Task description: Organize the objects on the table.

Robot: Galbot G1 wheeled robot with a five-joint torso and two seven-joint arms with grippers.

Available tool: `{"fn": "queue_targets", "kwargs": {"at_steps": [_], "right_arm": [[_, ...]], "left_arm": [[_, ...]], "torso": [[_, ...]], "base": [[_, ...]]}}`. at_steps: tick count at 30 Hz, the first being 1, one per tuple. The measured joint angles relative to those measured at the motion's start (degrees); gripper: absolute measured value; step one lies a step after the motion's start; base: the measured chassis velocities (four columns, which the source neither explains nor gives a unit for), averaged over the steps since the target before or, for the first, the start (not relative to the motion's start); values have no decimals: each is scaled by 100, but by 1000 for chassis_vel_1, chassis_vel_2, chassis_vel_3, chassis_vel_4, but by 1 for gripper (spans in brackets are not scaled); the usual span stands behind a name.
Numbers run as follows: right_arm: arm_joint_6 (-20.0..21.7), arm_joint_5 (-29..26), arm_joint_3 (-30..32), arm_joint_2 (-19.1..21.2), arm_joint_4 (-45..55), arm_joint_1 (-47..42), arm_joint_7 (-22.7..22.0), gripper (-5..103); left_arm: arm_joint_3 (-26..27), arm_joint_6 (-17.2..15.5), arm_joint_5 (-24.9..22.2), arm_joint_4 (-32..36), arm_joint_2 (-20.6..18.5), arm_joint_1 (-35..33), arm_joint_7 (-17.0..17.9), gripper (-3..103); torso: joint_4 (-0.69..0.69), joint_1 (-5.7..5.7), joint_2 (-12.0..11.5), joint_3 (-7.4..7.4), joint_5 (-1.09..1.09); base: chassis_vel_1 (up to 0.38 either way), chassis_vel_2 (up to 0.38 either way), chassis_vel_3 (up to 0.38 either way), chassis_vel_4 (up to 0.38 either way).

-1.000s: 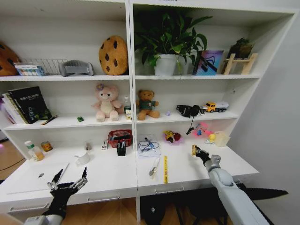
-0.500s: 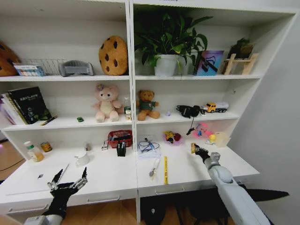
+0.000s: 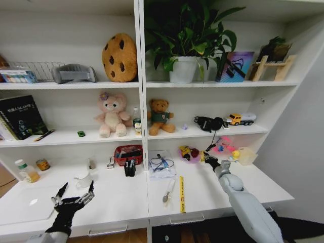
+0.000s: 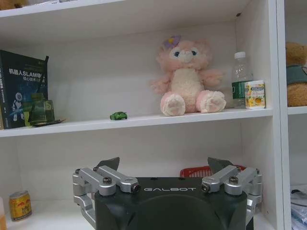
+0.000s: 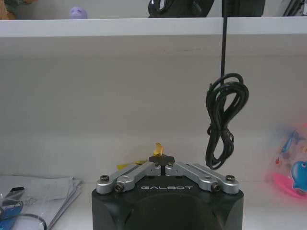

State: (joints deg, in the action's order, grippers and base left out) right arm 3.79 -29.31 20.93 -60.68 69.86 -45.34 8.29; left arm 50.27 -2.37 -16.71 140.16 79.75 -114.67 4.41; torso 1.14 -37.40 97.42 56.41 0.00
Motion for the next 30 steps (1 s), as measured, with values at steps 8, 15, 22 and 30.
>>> {"fn": "queue_targets", "kwargs": {"at_steps": [8, 15, 22, 30], "right_arm": [[-207, 136, -464, -413, -1236, 991, 9, 0], [-415, 215, -630, -725, -1986, 1408, 12, 0], [-625, 351, -442, -865, -2388, 1514, -105, 0], [-704, 464, -191, -890, -2573, 1495, -220, 8]], "left_arm": [[0, 0, 0, 0, 0, 0, 1, 100], [0, 0, 0, 0, 0, 0, 1, 100], [0, 0, 0, 0, 0, -1, 1, 100], [0, 0, 0, 0, 0, -1, 1, 100]], "torso": [[-6, -5, -2, 1, 0], [-1, -7, -2, 2, 0], [-2, -5, -2, 1, 0], [-3, -5, -2, 1, 0]], "base": [[18, -24, -27, 12], [0, 0, 0, 0], [0, 0, 0, 0], [0, 0, 0, 0]]}}
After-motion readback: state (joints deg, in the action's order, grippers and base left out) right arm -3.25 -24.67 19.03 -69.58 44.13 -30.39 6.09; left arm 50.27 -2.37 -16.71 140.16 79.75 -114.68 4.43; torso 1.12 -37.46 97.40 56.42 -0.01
